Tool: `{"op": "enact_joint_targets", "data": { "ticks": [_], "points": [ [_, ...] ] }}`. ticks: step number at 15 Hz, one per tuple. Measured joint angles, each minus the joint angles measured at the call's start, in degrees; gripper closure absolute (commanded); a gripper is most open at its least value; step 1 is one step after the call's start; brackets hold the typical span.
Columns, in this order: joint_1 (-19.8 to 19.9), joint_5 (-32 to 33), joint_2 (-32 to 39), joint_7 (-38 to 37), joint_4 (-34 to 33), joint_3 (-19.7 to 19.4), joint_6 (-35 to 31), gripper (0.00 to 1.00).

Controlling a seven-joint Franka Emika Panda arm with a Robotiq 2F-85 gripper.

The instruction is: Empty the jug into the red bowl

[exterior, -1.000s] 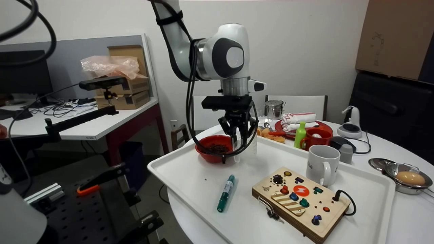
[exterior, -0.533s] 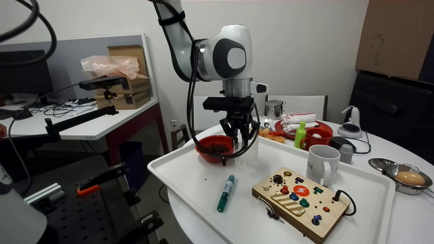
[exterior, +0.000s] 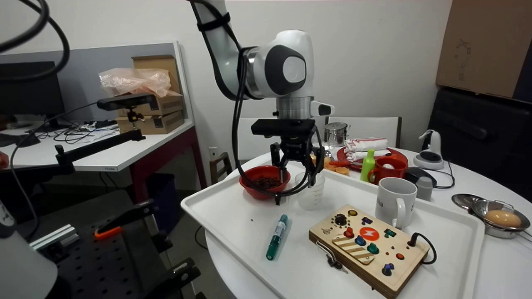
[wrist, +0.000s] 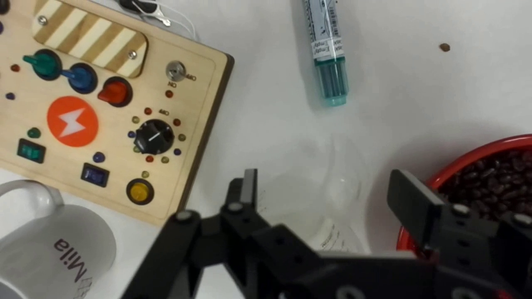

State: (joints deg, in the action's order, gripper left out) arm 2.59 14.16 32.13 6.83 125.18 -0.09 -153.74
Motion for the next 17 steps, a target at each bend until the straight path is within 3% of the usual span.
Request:
{"op": "enact_joint_targets", "data": {
  "ticks": [6, 12, 17],
  "points": [
    [-1.6, 0.3, -0.5, 0.0, 0.0, -0.9, 2.2, 0.0],
    [-4.7, 2.0, -7.0, 0.2, 1.3, -1.0, 8.5, 0.0],
    [-5.0, 2.2, -8.3, 0.2, 2.4, -1.3, 8.9, 0.0]
  ]
}}
